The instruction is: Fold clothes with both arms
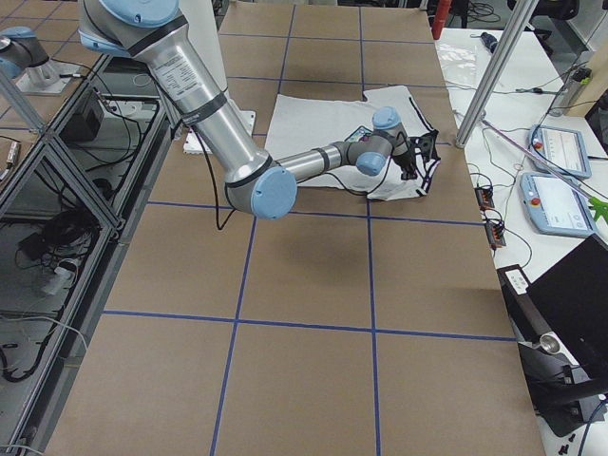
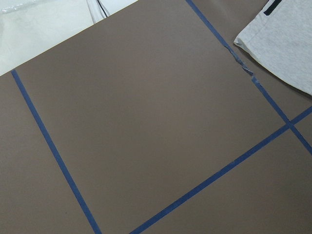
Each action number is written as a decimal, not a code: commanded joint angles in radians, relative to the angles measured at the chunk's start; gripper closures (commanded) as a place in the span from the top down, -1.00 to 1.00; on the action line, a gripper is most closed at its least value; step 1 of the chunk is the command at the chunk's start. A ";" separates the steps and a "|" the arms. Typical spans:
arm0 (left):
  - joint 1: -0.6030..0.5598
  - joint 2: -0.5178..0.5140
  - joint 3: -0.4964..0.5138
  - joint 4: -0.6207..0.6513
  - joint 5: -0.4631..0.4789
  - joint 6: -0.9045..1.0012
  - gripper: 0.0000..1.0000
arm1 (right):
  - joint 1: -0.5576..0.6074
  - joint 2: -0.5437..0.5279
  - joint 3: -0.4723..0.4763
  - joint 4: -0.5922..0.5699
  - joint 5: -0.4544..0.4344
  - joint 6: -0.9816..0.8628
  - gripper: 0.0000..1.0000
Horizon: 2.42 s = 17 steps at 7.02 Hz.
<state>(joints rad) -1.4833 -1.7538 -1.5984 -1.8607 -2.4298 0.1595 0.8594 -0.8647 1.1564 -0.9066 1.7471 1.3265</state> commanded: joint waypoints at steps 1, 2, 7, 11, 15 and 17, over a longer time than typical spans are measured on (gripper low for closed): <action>-0.002 0.000 -0.003 0.000 -0.002 0.000 1.00 | -0.017 0.073 -0.053 -0.086 -0.006 0.010 -1.00; -0.002 0.000 -0.008 0.000 0.000 0.000 1.00 | -0.017 0.155 -0.175 -0.084 -0.047 0.004 -1.00; 0.001 0.004 -0.028 0.001 0.003 -0.003 1.00 | -0.048 0.196 -0.215 -0.014 -0.063 -0.043 1.00; 0.110 -0.176 0.250 -0.244 0.024 -0.035 1.00 | -0.039 0.028 0.084 -0.023 0.018 -0.026 1.00; 0.364 -0.336 0.345 -0.448 0.217 -0.826 1.00 | -0.033 -0.294 0.513 -0.023 0.071 -0.024 1.00; 0.480 -0.436 0.552 -0.666 0.373 -1.065 0.95 | -0.033 -0.316 0.543 -0.012 0.080 -0.024 1.00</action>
<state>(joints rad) -1.0754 -2.1277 -1.1782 -2.3916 -2.1525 -0.7667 0.8275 -1.1625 1.6746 -0.9252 1.8209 1.3023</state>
